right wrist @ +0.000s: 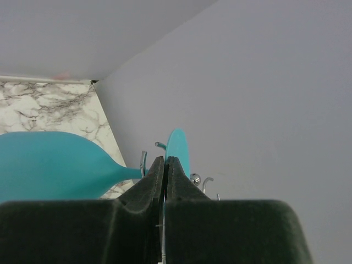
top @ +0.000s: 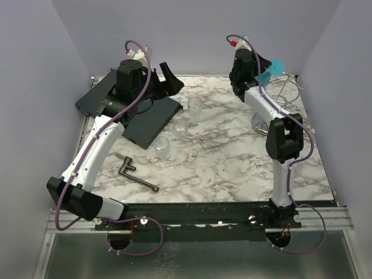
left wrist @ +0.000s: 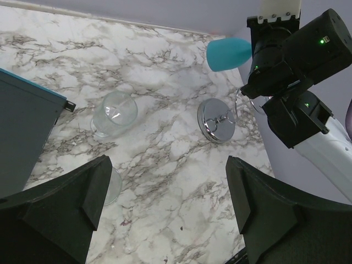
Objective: Take the wine glass off the wine glass rack
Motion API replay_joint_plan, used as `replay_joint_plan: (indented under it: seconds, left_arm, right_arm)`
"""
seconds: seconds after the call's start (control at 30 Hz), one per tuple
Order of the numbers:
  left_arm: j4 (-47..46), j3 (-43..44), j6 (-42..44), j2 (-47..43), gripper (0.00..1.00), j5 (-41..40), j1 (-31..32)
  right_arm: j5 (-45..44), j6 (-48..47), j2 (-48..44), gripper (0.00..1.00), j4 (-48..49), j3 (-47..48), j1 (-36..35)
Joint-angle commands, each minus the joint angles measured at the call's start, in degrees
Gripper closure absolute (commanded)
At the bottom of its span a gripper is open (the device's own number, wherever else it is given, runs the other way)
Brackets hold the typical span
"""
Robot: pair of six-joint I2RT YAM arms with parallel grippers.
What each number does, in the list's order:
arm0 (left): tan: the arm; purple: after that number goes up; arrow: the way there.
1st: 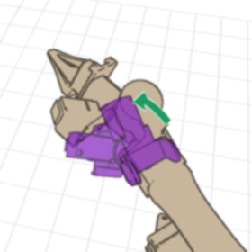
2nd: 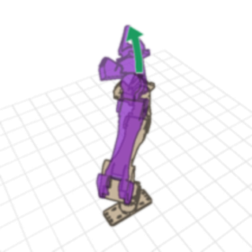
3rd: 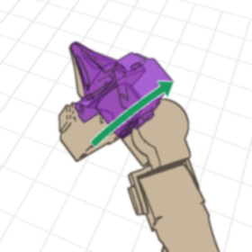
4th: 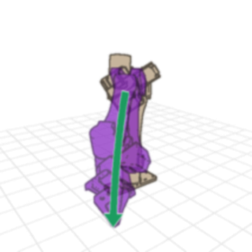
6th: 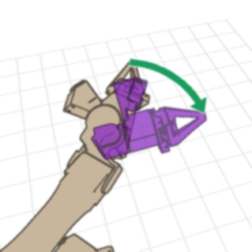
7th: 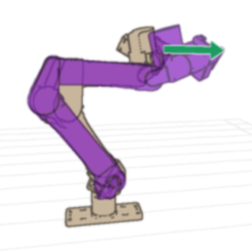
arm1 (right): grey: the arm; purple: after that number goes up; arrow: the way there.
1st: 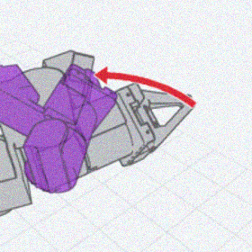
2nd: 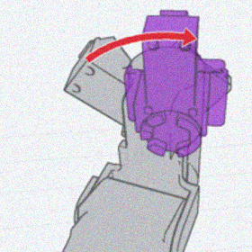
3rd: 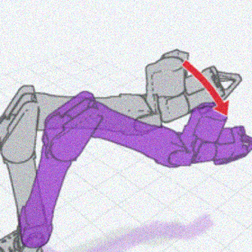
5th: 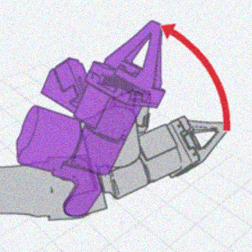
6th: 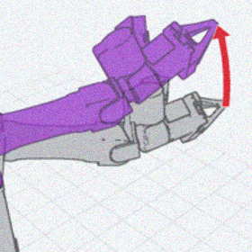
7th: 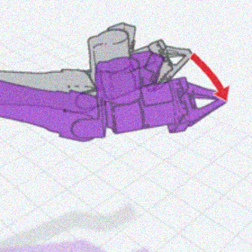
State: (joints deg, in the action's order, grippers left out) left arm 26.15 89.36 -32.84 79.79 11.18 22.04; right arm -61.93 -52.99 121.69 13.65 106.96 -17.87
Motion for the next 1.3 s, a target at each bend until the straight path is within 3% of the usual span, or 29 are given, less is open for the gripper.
replay_joint_plan:
  seconds: [0.0, 0.3, 1.27]
  left_arm:
    - [-1.23, -0.48, -0.21, -1.30, 0.07, 1.37, -0.59]
    - [-1.32, -0.31, -0.38, -0.72, 0.07, 1.70, -0.75]
    - [-1.30, 0.07, -0.23, 0.05, 0.07, 2.72, -1.03]
  right_arm:
    - [-0.82, -3.63, 2.19, 1.00, 6.15, 1.11, 0.29]
    - [-1.34, -7.60, 4.76, 1.00, 12.08, 4.75, 0.34]
    - [0.71, -10.13, 9.09, 1.00, 17.89, 10.47, 0.31]
